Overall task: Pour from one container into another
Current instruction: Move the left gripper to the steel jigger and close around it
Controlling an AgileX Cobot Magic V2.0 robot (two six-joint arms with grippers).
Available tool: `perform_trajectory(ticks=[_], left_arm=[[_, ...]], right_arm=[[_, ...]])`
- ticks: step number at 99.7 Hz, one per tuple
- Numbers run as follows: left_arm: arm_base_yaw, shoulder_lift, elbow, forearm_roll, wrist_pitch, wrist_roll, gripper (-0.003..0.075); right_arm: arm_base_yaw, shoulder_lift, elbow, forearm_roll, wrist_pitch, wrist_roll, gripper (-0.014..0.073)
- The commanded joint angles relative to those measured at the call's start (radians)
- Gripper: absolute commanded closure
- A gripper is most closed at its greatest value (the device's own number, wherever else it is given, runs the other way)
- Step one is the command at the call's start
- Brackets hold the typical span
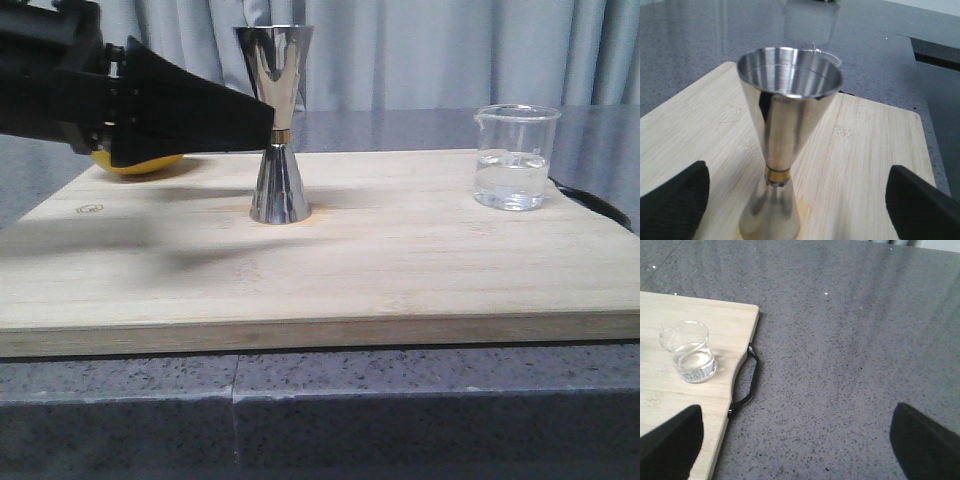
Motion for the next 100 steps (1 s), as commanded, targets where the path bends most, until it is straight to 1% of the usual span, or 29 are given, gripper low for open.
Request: perform_trajectory(ticks=[1,18,30,35,42,47,48,49,57,68,74,87,100], left_arm=[[-0.028,0.002,-0.063,-0.081,0.059,0.006,0.0059],[-0.071,0.080,-0.141,-0.081,0.059,0.006,0.0059],[-0.085,0.114,-0.165,-0.081,0.061,0.006,0.0060],[-0.087,0.118,-0.166,-0.081,0.061,0.006,0.0071],[-0.087,0.120,-0.166,-0.081,0.065,0.004,0.0123],[-0.087,0.120,-0.166,-0.081,0.078,0.004,0.0179],[-0.087,0.120,-0.166,-0.081,0.082,0.004,0.0206],[-0.087,0.120,-0.166,-0.081,0.082,0.004,0.0206],[-0.087,0.120,-0.166,-0.081,0.117,0.004,0.0311],[-0.087,0.120,-0.166,-0.081,0.152,0.004,0.0417],[-0.087,0.120,-0.166,-0.081,0.156,0.006,0.0459],[-0.087,0.120,-0.166,-0.081,0.158,0.006,0.0520],[-0.087,0.120,-0.177,-0.081,0.166,0.006,0.0533]], right_arm=[[0.000,0.010,-0.037,-0.008,-0.062,-0.009,-0.0073],[0.000,0.010,-0.037,-0.008,-0.062,-0.009,-0.0073],[0.000,0.010,-0.037,-0.008,-0.060,-0.009,-0.0073],[0.000,0.010,-0.037,-0.008,-0.058,-0.009,-0.0073],[0.000,0.010,-0.037,-0.008,-0.054,-0.009,-0.0073],[0.000,0.010,-0.037,-0.008,-0.054,-0.009,-0.0073],[0.000,0.010,-0.037,-0.008,-0.054,-0.009,-0.0073],[0.000,0.010,-0.037,-0.008,-0.054,-0.009,-0.0073],[0.000,0.010,-0.037,-0.008,-0.054,-0.009,-0.0073],[0.000,0.010,-0.037,-0.008,-0.054,-0.009,-0.0073],[0.000,0.010,-0.037,-0.008,-0.054,-0.009,-0.0073],[0.000,0.010,-0.037,-0.008,-0.054,-0.009,-0.0073],[0.000,0.010,-0.037,-0.008,-0.054,-0.009,-0.0073]])
